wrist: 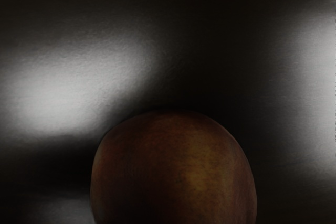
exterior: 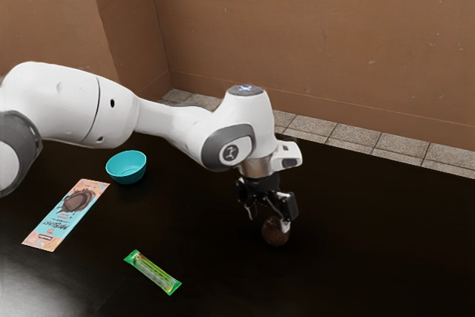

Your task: Place the pear in the bowl.

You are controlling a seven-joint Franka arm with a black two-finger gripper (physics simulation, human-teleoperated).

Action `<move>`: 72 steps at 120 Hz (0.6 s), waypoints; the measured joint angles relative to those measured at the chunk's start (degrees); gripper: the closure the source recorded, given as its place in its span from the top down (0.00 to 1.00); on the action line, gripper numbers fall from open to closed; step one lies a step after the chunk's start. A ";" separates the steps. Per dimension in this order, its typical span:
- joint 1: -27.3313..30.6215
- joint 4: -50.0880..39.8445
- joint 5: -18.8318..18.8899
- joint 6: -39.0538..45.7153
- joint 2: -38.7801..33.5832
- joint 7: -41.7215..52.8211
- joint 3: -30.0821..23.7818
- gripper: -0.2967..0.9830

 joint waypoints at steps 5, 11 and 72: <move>0.00 0.03 0.41 0.67 0.60 -0.07 0.00 0.77; -0.01 0.12 0.78 1.38 1.30 -0.15 0.00 0.77; -0.98 1.31 2.60 6.64 4.93 -0.62 0.12 0.77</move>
